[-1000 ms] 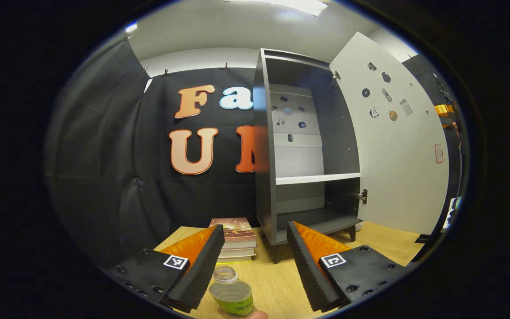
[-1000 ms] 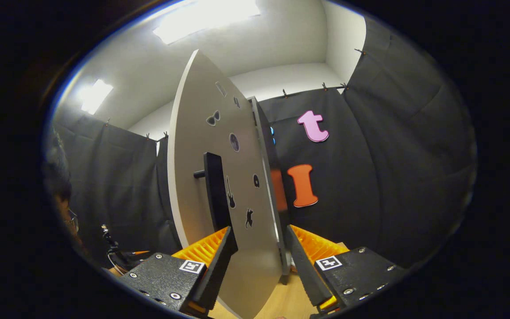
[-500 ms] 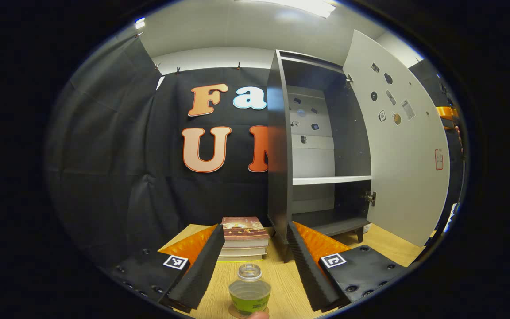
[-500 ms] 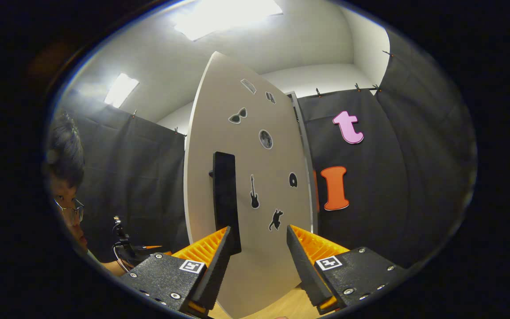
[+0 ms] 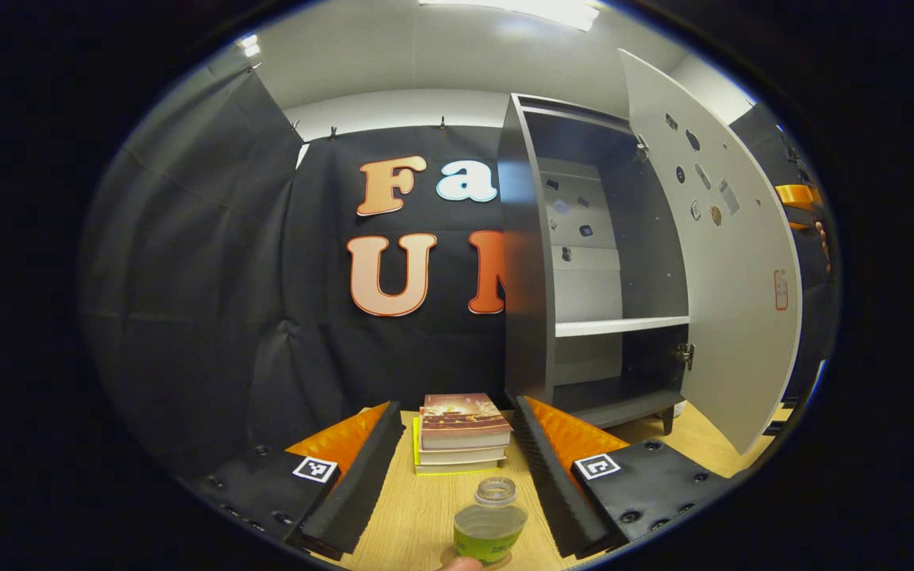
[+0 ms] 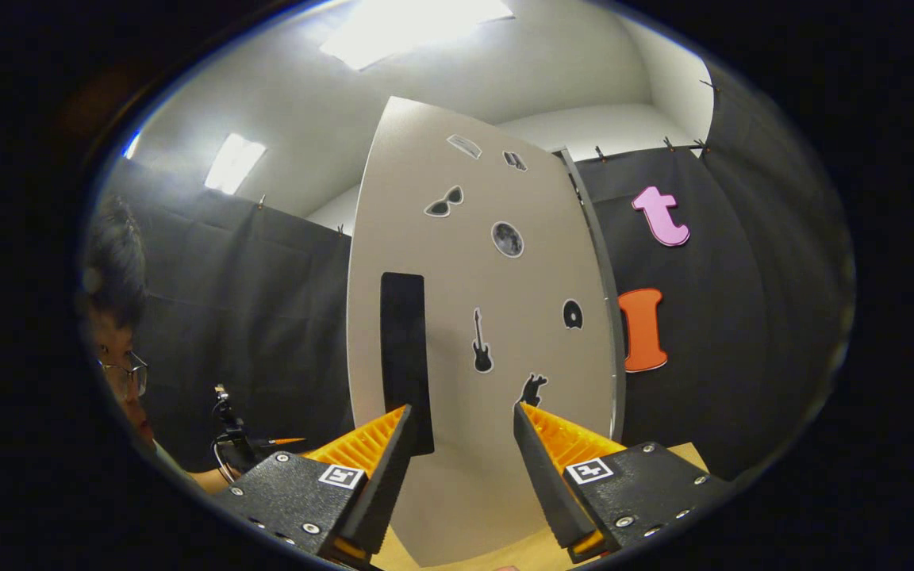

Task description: Open the cabinet door with the right hand, grasp the bottle in the cabinet with the left hand and place it on the coaster, then close the cabinet door with the right hand.

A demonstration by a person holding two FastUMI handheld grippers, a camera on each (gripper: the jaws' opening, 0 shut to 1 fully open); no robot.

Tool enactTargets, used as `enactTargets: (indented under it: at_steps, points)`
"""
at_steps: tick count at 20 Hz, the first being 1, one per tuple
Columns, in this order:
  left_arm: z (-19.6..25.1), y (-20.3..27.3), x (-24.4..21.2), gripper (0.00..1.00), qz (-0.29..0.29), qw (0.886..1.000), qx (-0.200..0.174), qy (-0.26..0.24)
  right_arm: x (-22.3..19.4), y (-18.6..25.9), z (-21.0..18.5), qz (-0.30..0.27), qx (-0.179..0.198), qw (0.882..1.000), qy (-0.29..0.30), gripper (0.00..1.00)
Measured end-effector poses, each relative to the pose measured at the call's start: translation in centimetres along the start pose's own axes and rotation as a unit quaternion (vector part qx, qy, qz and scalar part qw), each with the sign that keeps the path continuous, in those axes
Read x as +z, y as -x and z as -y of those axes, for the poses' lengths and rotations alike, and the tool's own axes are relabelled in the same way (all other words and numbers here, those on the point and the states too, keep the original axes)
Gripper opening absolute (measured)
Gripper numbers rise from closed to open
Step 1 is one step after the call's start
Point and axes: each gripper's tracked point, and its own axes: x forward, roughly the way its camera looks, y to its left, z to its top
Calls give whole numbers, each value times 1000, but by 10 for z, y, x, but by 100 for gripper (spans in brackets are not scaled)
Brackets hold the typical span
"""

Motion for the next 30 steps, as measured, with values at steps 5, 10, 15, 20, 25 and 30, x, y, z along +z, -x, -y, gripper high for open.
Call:
enactTargets:
  at_steps: [5,10,15,20,25,30]
  points:
    - [-9,0,7,92,4,1000,15,-10,-6,-18,-10,-22,21,1000,-6,83]
    - [-27,6,7,92,8,999,38,-19,-7,-24,-13,-39,17,999,21,90]
    - [-51,11,8,93,9,997,69,-25,3,-19,-21,-31,14,999,32,92]
    - [-70,15,9,93,15,996,84,-21,-7,-41,-34,-45,7,998,48,93]
    - [-85,17,10,92,16,995,95,-21,-8,-49,-30,-46,-6,998,49,97]
    - [-97,12,17,93,18,994,105,-9,-9,-54,-26,-51,-24,997,50,97]
